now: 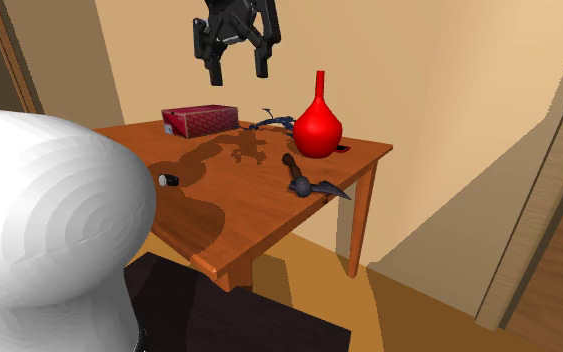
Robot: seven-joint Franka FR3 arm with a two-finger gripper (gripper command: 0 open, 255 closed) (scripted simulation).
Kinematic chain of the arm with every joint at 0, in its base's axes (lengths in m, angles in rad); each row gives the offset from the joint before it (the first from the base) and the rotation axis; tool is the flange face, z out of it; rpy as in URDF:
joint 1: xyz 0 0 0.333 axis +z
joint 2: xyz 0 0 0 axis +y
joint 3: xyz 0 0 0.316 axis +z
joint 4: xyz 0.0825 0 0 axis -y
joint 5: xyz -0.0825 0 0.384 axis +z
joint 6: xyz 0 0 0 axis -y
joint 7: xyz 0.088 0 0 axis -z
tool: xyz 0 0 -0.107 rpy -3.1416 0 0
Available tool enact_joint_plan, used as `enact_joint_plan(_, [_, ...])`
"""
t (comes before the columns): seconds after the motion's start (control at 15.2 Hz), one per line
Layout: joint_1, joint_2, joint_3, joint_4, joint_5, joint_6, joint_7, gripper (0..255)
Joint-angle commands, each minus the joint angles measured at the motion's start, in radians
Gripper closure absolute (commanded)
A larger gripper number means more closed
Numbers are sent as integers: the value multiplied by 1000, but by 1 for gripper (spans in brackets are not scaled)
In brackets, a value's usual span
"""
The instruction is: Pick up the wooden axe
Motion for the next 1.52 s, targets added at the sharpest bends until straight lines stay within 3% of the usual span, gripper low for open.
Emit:
enact_joint_plan(0.0, [0,0,0,0,0,0,0,0])
enact_joint_plan(0.73, [42,330,-117,4,-36,375,-257,0])
enact_joint_plan(1.45, [82,738,-164,178,39,645,-533,0])
